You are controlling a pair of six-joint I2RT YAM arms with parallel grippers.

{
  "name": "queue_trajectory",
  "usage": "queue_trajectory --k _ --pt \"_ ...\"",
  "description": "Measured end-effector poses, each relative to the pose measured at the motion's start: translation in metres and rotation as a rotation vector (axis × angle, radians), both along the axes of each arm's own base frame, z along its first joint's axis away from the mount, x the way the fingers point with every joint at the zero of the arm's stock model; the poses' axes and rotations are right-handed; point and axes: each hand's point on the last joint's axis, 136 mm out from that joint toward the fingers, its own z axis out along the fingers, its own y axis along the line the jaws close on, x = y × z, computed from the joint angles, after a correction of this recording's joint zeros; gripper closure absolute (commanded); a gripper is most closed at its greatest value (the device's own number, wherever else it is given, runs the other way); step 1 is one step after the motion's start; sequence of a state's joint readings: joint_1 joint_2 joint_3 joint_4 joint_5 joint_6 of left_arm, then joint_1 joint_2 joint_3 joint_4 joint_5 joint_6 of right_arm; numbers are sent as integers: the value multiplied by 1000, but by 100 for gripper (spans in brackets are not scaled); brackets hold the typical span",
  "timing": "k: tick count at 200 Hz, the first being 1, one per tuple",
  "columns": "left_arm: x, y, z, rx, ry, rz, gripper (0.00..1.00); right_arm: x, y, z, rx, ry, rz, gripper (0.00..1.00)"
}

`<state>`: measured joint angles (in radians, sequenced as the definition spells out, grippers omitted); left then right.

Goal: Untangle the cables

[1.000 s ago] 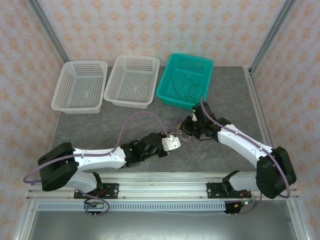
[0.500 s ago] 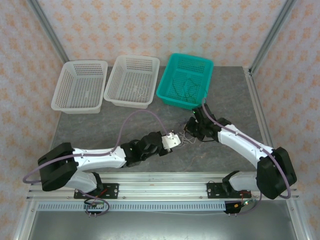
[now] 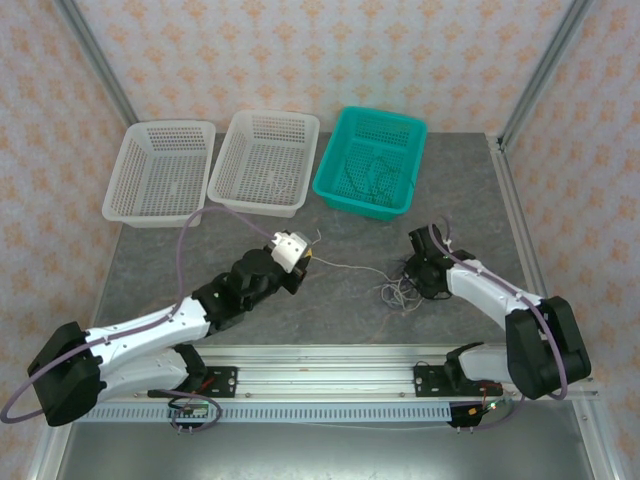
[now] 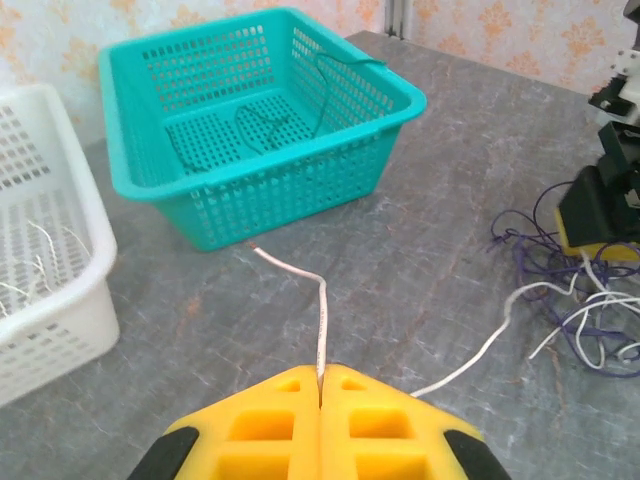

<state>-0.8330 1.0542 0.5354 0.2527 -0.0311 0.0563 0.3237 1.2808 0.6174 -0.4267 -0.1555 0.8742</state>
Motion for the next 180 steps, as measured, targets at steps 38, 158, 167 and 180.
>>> queue_trajectory --k 38,158,167,180 --pt "-1 -2 -7 -17 42 3 100 10 17 28 41 -84 109 45" --pt "4 17 0 -7 51 101 100 17 44 16 -288 -29 152 38" --pt "6 26 3 -7 50 142 100 15 34 9 -297 -6 114 40" --pt "12 42 7 -8 53 210 100 12 18 0 -305 22 53 42"
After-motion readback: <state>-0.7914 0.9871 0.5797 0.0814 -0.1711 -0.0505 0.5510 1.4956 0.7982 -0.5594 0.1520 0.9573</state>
